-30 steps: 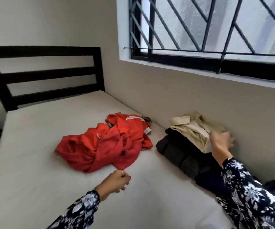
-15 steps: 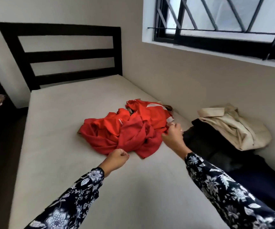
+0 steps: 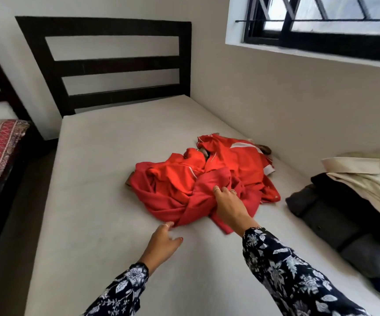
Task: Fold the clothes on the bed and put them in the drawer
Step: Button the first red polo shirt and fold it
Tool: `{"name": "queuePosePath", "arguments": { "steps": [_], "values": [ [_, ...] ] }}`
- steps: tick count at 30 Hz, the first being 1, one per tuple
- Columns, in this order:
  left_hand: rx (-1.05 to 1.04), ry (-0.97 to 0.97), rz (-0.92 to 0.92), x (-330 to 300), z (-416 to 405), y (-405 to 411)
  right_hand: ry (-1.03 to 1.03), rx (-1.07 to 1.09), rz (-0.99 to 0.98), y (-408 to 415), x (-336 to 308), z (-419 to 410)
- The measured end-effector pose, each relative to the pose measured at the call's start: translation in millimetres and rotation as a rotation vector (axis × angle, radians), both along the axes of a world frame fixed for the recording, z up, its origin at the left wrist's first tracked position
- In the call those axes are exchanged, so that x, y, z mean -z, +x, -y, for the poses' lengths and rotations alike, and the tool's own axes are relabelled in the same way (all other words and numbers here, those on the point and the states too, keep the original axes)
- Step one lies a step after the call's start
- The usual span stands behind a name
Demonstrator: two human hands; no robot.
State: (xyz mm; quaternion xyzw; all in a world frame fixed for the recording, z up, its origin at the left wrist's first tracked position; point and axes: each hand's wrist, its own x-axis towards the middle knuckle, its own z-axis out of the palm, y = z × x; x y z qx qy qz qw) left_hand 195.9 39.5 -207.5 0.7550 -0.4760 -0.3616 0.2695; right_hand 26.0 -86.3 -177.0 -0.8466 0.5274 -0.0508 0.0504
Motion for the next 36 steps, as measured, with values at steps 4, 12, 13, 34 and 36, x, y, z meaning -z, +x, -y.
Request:
{"name": "queuePosePath", "arguments": {
  "steps": [4, 12, 13, 34, 36],
  "values": [
    [-0.051, -0.023, -0.021, 2.2, -5.6, 1.4, -0.116, -0.169, 0.104, -15.8, -16.8, -20.6],
    [0.009, -0.273, 0.257, -52.1, -16.1, -39.9, -0.342, -0.392, 0.348, -42.7, -90.0, -84.6],
    [-0.033, -0.325, 0.265, -63.6, -16.0, -46.2, -0.369, -0.399, 0.365, -41.4, -103.9, -87.1],
    [0.021, -1.243, -0.122, -361.2, -62.7, -78.3, -0.65, -0.215, 0.859, -113.0, -299.2, -133.2],
    [-0.03, -1.094, -0.294, -355.8, -58.8, -75.4, -0.526, -0.242, 0.723, -113.8, -271.9, -126.4]
  ]
}}
